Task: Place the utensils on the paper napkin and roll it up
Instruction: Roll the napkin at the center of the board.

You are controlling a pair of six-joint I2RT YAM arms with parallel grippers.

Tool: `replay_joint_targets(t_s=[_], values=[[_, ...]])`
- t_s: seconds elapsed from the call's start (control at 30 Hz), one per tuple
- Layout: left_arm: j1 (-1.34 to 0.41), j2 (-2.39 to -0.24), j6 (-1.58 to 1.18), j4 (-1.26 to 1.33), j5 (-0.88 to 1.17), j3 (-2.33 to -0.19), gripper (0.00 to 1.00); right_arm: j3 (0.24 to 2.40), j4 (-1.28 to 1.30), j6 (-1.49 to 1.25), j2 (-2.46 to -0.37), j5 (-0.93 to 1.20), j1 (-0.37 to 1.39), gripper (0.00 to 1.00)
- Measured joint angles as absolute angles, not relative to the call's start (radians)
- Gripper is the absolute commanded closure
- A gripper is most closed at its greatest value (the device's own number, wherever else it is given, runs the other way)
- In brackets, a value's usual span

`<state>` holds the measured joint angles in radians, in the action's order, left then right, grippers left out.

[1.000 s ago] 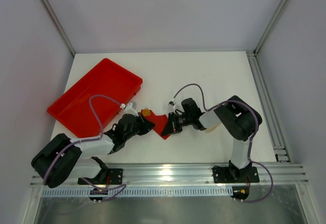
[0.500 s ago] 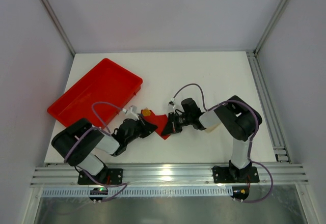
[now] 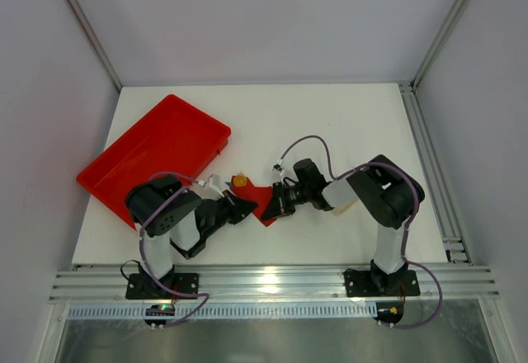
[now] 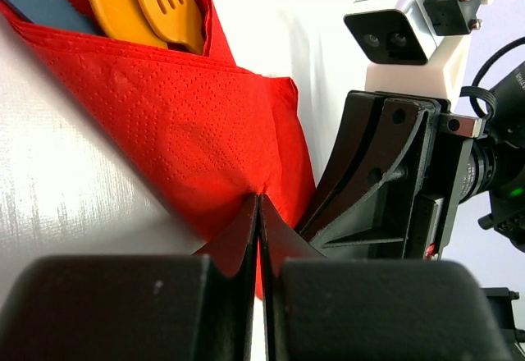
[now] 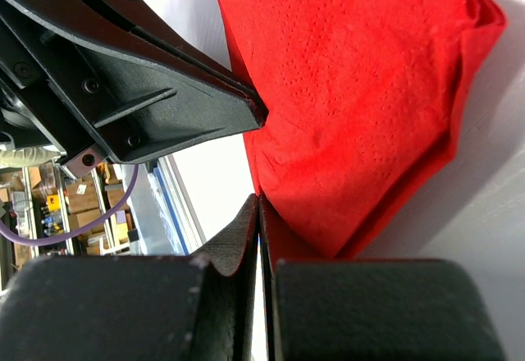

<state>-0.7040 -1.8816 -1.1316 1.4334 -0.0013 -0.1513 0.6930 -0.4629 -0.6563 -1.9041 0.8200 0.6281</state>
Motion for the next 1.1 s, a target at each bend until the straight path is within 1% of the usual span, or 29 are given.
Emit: replay_joint_targets(t_s=[0.2,0.6,1.1], values=[[-0.693,-1.89,-1.13,1.468,0.004,-0.132,1.0,0.693,-0.46,-0.653,-1.903,0.819,0.628,0.96],[-0.625,-1.81,-1.054,1.409,0.011,-0.1,1.0,0.693,-0.459,-0.649,-1.903,0.819,0.628,0.96],[-0.507,-1.85,-0.982,1.425,0.152,-0.133,1.0,0.704,-0.438,-0.64,-1.903,0.82,0.628,0.96]])
